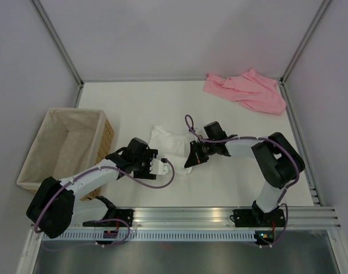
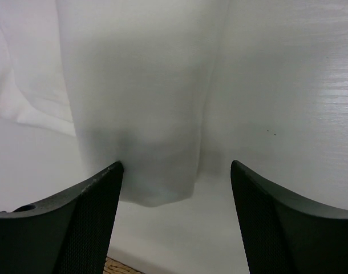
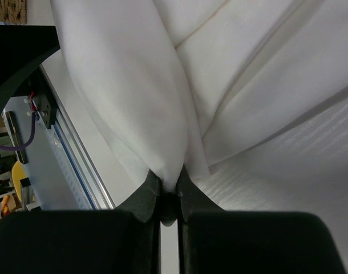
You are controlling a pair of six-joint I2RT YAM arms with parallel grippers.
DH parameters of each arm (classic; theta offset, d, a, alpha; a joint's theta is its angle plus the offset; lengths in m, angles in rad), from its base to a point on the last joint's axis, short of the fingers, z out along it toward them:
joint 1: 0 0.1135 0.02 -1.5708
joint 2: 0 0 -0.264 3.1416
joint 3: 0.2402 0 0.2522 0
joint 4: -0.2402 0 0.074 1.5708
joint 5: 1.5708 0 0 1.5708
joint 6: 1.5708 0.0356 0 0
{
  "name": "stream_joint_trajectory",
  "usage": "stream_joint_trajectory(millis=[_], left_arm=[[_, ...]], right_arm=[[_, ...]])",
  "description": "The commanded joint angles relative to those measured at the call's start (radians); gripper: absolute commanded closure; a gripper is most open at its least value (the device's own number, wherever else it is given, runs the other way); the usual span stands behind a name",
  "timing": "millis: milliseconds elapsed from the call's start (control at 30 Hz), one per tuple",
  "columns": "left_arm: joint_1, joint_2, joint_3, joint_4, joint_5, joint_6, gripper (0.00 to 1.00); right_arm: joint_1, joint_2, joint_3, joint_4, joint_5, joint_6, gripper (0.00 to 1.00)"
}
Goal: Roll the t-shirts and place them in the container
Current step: Roll the tshirt
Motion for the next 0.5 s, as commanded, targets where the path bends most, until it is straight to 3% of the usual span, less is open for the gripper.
stream_joint_trajectory(millis=[0, 200, 300, 333, 400, 467], left_arm=[[-0.005, 0.008, -0.042, 0.099, -0.047, 0.094, 0.20], [-0.003, 0.152, -0.042, 0.112, -0.070, 0.088, 0.23], [-0.003, 0.175, -0.036, 0.109, -0.064, 0.073, 0.45], [-0.003, 0.175, -0.034, 0.105, -0.057, 0.071, 0.57], [-0.003, 0.174, -0.033, 0.082, -0.026, 0.068, 0.66], [-0.003, 0.177, -0.027, 0.062, -0.006, 0.063, 0.82]], right_arm=[[-0.018, 0.034, 0.027, -0.003, -0.024, -0.028, 0.92], [-0.035, 0.014, 0.057, -0.084, 0.010, -0.108, 0.72], [-0.040, -0.045, 0.068, -0.133, 0.042, -0.154, 0.62], [-0.043, -0.065, 0.076, -0.148, 0.054, -0.187, 0.60], [-0.046, -0.136, 0.093, -0.188, 0.108, -0.224, 0.53], [-0.050, -0.185, 0.102, -0.205, 0.170, -0.281, 0.49]])
